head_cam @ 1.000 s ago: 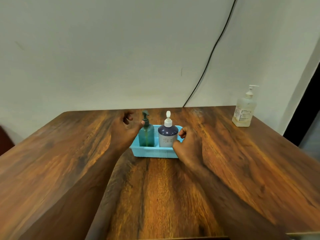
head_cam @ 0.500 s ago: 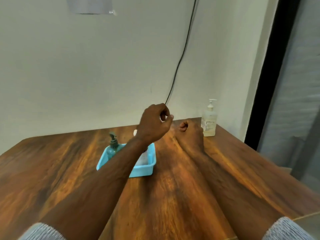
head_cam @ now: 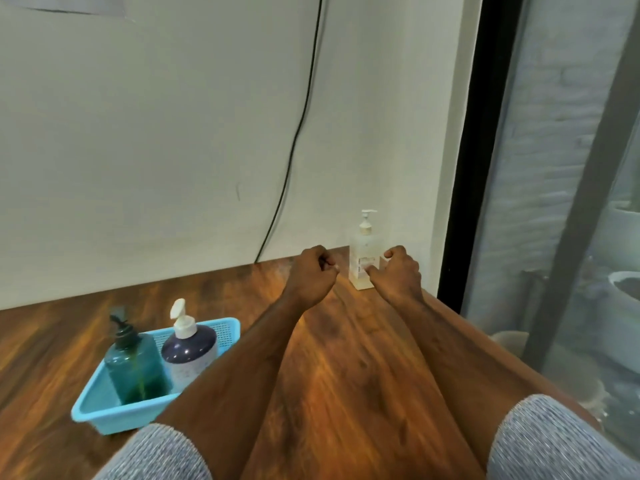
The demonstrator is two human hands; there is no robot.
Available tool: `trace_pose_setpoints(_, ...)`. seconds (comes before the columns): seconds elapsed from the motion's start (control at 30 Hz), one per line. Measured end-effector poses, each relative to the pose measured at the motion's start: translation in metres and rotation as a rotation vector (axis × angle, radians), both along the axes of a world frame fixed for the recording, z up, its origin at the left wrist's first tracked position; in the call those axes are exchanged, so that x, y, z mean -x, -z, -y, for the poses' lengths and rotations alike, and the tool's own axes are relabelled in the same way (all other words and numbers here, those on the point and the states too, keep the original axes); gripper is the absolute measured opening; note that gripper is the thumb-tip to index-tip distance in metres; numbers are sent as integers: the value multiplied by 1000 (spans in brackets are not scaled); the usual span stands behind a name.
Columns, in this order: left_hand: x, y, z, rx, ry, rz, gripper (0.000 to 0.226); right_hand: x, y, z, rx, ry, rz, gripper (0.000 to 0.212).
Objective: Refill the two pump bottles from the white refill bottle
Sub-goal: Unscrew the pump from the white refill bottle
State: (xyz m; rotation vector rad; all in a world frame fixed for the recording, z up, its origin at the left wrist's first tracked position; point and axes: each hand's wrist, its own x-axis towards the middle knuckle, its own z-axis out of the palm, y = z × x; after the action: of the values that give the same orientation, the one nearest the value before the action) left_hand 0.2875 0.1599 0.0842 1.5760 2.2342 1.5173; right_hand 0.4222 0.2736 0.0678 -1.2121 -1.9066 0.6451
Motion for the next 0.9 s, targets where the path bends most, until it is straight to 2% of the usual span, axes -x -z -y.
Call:
trace_pose_setpoints(0.37, 30, 31, -49, 9, -38, 156, 11, 51, 22, -71, 112, 21, -7, 91)
trace_pose_setpoints(0.7, 31, 43, -31, -5, -20, 195, 7, 78, 19, -75, 123, 126, -47, 78)
trace_pose_setpoints(0.9, 17, 47, -3, -13, 11, 269, 10, 56, 29, -50, 37, 10, -79, 74)
